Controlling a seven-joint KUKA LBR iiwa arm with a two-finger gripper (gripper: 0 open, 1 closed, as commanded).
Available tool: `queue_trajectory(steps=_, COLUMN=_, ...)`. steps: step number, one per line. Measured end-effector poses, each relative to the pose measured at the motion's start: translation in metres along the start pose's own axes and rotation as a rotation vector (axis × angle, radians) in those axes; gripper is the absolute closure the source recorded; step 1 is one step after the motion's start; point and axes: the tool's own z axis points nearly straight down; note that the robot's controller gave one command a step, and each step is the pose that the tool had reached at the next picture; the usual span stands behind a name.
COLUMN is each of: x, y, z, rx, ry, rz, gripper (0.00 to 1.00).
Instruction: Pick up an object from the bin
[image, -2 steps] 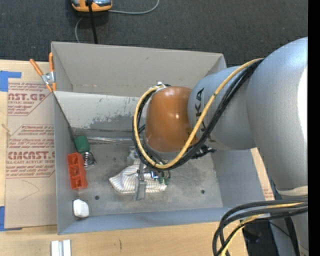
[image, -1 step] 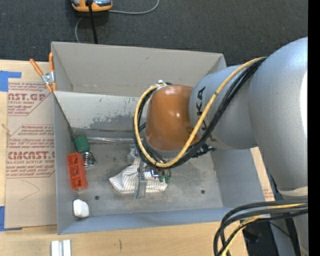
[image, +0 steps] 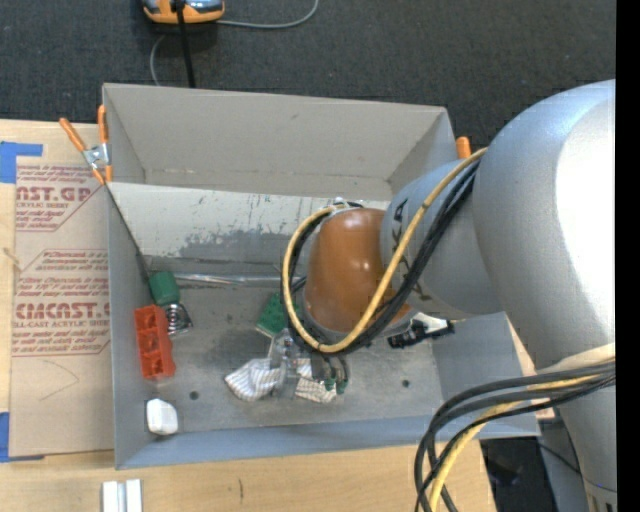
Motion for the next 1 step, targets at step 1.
queue_trajectory(steps=1, x=0.0, y=0.0, z=0.0, rx=0.0, ry=0.0, rz=0.0, gripper=1.0)
